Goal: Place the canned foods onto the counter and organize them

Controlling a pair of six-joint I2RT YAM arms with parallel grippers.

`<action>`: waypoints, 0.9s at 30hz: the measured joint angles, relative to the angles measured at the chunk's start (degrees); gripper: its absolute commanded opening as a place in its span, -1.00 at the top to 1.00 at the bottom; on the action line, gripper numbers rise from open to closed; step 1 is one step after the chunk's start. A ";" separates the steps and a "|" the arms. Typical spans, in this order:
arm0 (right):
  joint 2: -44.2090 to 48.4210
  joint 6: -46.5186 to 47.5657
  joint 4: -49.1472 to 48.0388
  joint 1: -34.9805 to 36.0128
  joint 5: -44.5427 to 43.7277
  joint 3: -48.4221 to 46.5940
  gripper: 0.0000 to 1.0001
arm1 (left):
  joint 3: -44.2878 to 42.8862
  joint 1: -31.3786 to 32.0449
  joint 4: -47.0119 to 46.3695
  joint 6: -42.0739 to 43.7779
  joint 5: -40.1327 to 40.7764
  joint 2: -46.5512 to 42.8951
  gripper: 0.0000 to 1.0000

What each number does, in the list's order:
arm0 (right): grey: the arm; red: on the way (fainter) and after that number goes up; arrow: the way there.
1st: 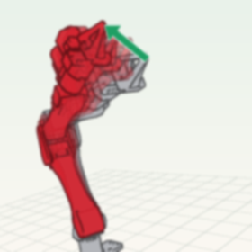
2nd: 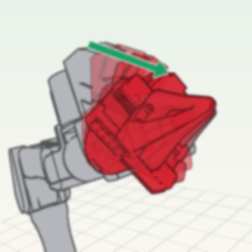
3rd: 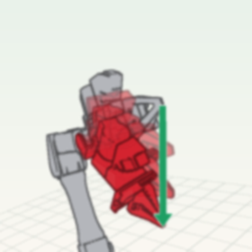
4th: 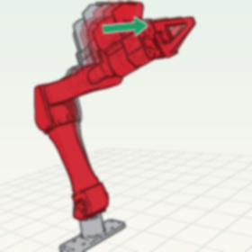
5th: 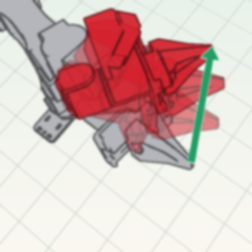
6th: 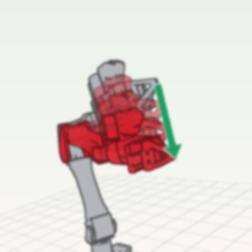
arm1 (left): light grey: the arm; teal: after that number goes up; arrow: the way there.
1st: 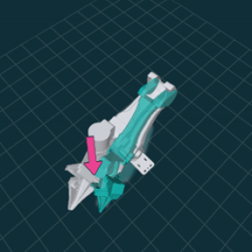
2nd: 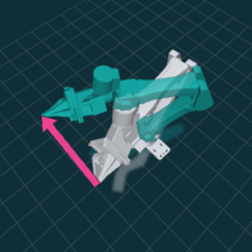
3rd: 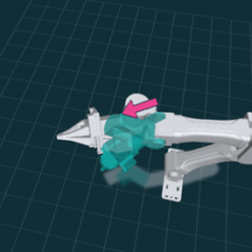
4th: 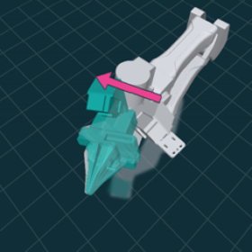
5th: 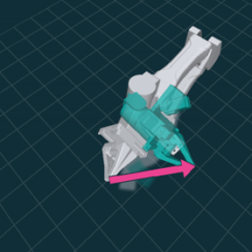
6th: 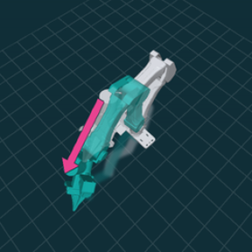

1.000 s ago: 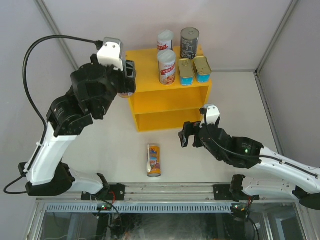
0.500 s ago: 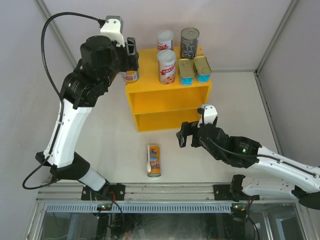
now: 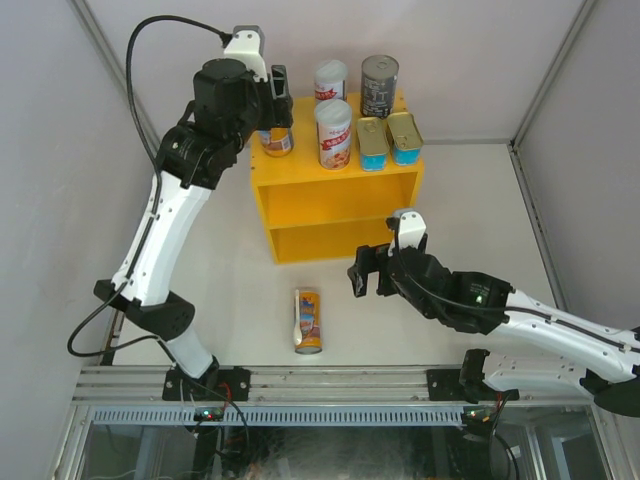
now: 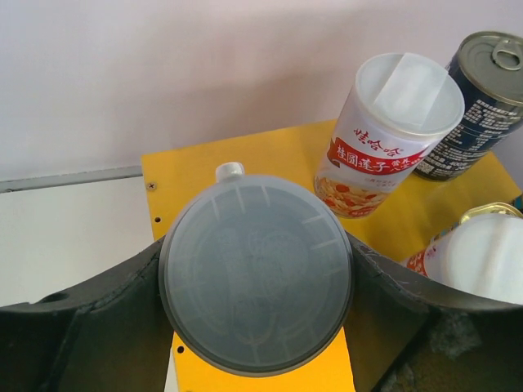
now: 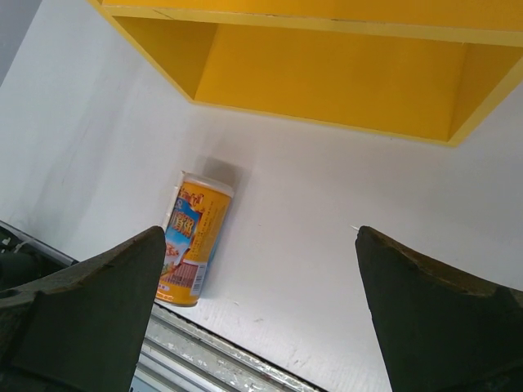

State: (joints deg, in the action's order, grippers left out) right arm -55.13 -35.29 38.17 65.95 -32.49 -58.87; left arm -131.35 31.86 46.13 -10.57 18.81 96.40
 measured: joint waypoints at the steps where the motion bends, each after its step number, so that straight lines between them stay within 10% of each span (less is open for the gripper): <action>1: -0.02 0.00 -0.24 -0.09 0.13 0.20 -0.97 | 0.00 -0.11 -0.17 0.02 0.00 0.42 1.00; 27: -1.60 0.46 -5.22 -3.43 6.03 5.49 -0.97 | -3.78 -1.51 -4.61 3.58 -1.36 6.29 1.00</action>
State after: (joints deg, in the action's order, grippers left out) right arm -56.73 -34.83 32.95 62.52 -26.46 -53.39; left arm -135.13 30.35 41.52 -6.98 17.45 102.69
